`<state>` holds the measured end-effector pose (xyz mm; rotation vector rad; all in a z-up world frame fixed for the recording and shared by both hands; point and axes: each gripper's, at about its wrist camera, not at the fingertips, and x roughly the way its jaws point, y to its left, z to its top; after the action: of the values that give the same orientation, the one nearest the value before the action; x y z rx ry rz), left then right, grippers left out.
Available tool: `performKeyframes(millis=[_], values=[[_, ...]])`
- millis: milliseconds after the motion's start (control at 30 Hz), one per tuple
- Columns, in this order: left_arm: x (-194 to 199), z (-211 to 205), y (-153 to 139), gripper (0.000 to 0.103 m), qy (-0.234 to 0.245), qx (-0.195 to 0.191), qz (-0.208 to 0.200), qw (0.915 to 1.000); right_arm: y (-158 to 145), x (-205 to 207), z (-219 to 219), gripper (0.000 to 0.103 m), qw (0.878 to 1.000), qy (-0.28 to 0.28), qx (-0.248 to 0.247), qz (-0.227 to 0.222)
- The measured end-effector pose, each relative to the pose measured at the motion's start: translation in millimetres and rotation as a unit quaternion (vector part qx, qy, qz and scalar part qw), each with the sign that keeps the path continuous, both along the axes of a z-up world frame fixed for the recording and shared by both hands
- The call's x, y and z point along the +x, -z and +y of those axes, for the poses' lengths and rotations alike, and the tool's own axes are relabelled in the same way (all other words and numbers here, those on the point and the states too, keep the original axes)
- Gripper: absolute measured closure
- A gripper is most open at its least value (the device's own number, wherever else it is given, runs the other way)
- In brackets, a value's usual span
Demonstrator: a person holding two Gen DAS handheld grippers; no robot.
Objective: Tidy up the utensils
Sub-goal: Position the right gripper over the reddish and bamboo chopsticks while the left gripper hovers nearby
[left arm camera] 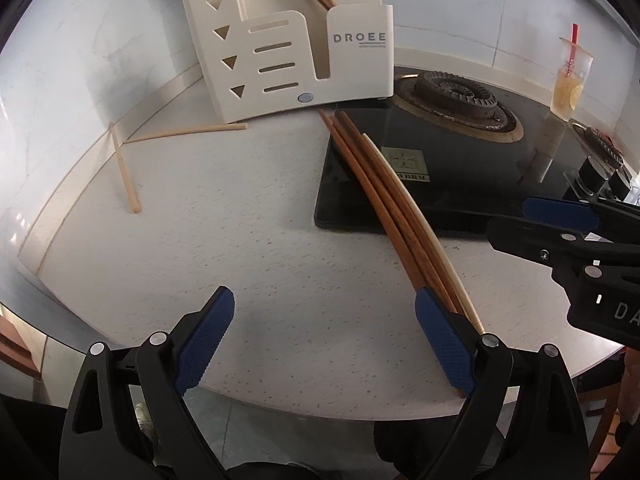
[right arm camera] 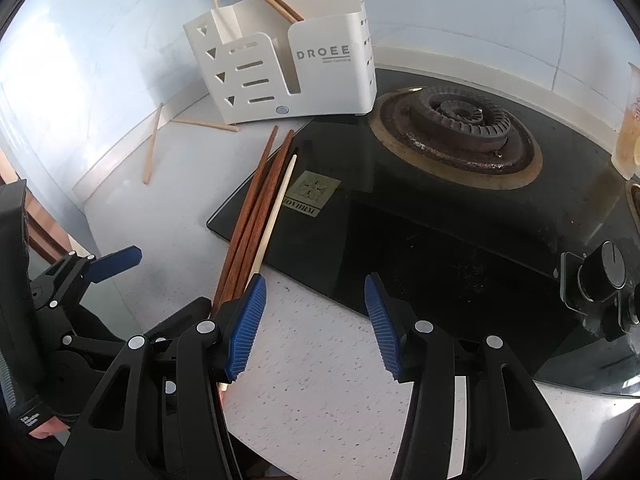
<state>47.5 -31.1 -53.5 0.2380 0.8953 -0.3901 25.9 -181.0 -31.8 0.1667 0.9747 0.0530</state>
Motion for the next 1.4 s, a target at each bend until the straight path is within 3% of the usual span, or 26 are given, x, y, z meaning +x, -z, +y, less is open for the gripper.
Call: performKeyframes(millis=[767,1233,1400], values=[[32.0,0.3,6.8,0.012,-0.04,-0.049,0.063,0.996,-3.0,-0.9,-6.0,0.052,1.0,-0.004,0.009,-0.015],[42.2,-0.5,4.1,0.012,-0.075,-0.035,0.087,0.9927,-7.5,-4.4,-6.1,0.052,1.0,-0.008,0.01,-0.018],[47.9,8.6,-1.3,0.012,-0.082,-0.095,0.125,0.9843,-9.1,-6.7,-8.8,0.052,1.0,-0.005,0.022,-0.017]])
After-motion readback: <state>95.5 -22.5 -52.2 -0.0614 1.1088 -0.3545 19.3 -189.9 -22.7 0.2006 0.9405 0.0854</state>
